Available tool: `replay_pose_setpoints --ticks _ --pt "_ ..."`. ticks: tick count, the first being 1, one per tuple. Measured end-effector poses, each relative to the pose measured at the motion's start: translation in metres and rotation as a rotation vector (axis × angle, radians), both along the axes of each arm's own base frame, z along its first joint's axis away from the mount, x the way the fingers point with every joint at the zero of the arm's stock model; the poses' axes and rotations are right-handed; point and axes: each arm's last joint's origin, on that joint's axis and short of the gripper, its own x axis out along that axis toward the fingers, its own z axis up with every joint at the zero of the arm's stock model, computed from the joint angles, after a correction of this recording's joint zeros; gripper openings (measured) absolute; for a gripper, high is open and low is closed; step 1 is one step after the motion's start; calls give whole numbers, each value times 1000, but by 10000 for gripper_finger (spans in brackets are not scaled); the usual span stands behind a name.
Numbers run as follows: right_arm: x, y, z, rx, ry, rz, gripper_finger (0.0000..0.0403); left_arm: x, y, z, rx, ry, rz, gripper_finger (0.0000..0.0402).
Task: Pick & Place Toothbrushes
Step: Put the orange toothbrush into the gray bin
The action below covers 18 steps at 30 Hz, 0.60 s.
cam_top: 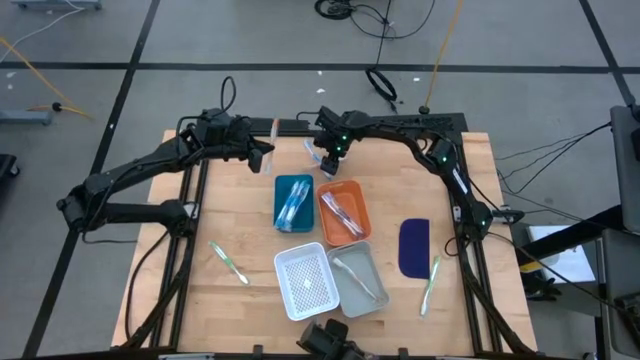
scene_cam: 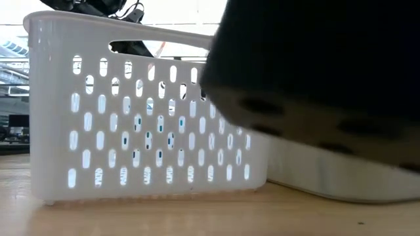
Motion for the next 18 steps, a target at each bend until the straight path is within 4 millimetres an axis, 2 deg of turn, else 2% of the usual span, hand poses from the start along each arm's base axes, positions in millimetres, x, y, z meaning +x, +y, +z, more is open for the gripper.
replay_pose_setpoints --ticks 8,18 --pt "0 1 -1 -17 15 6 144 -5 2 -5 -30 48 26 2" --pt "0 2 -1 -5 17 8 130 -25 -3 -30 -247 324 223 2"
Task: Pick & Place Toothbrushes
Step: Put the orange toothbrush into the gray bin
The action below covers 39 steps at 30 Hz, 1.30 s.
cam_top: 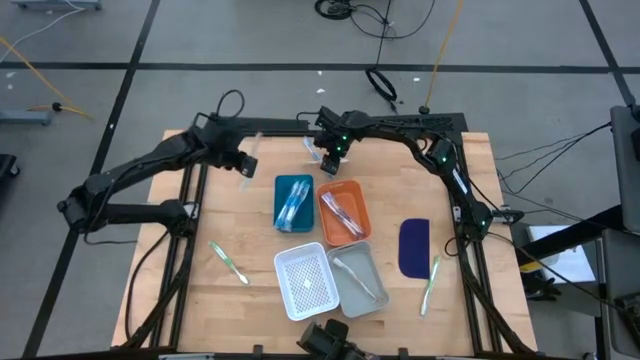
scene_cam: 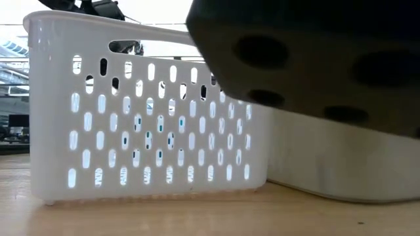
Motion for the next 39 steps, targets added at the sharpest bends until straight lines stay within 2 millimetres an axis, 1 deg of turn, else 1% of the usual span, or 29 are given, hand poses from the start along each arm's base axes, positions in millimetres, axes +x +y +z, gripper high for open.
replay_pose_setpoints --ticks 4,6,9,13,17,25,29,31,33,36,39 --pt "0 0 0 2 0 0 130 -4 -1 -12 -103 86 123 4" --pt "0 0 0 2 -1 0 130 -3 0 -24 -130 118 174 11" --pt "0 0 0 4 -1 -3 130 -1 2 -43 -192 160 190 26" --pt "0 0 0 5 0 -3 130 4 4 -55 -267 181 190 57" --pt "0 0 0 5 0 -3 130 5 5 -58 -276 196 190 105" --pt "0 0 -1 6 0 -3 130 3 4 -59 -289 218 199 214" --pt "0 0 -1 6 0 -3 130 2 2 -57 -324 186 216 253" --pt "0 0 -1 8 1 -8 130 0 0 -52 -333 148 229 261" --pt "0 0 -1 9 1 -10 130 -3 -3 -45 -303 124 246 262" --pt "0 0 -1 11 5 -13 126 -7 -6 -33 -182 89 285 254" --pt "-1 0 -1 17 8 -26 108 -13 -10 -24 -106 62 325 242"
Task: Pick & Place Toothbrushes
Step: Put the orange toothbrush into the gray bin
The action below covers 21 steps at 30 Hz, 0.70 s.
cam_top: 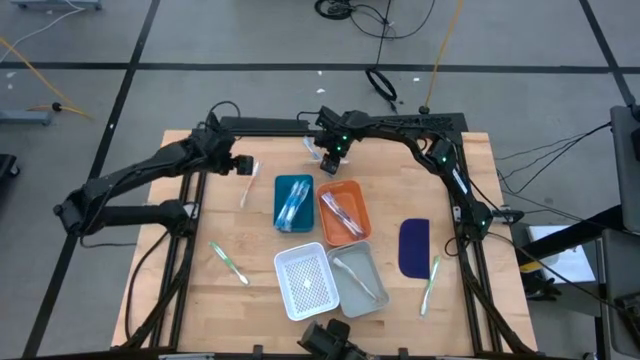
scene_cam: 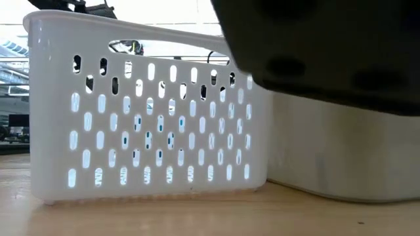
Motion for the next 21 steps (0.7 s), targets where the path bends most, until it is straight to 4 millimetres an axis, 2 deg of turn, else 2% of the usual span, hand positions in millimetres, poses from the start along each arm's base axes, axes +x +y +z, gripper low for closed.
replay_pose_setpoints --ticks 9,15,21 --pt "-1 1 3 10 6 -13 35 -8 -5 10 68 -27 14 218" --pt "-3 -1 4 16 8 -25 31 -8 -5 10 74 -19 3 211" --pt "-6 2 21 10 -9 -24 17 -8 -5 10 82 -10 -11 211"
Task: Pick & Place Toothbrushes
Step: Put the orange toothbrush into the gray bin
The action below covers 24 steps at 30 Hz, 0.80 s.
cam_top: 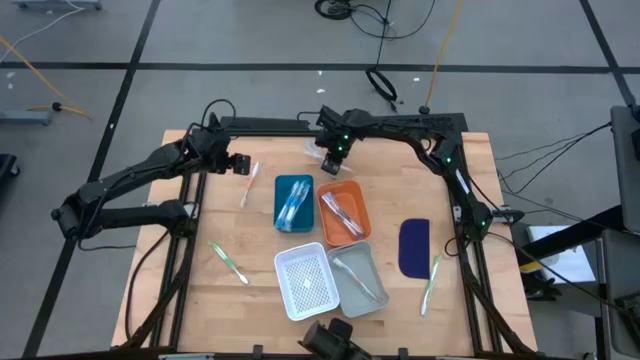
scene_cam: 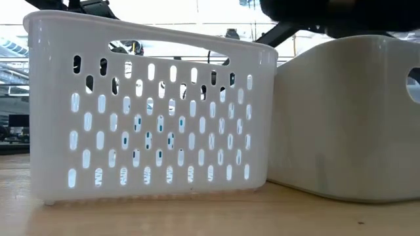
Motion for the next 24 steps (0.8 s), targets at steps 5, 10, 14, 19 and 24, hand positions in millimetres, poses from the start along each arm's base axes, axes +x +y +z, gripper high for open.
replay_pose_setpoints --ticks 5,10,14,19,24 --pt "-2 0 18 -32 -37 -5 17 0 0 0 7 7 -7 211" --pt "-4 2 34 -49 -65 -19 17 0 0 0 15 17 -23 211" --pt "-8 5 56 -70 -110 -32 17 0 0 0 21 23 -33 211" --pt "-18 19 104 -107 -198 -42 17 0 1 0 77 79 -82 211" --pt "-31 49 151 -114 -264 -32 17 0 -2 2 149 134 -93 211"
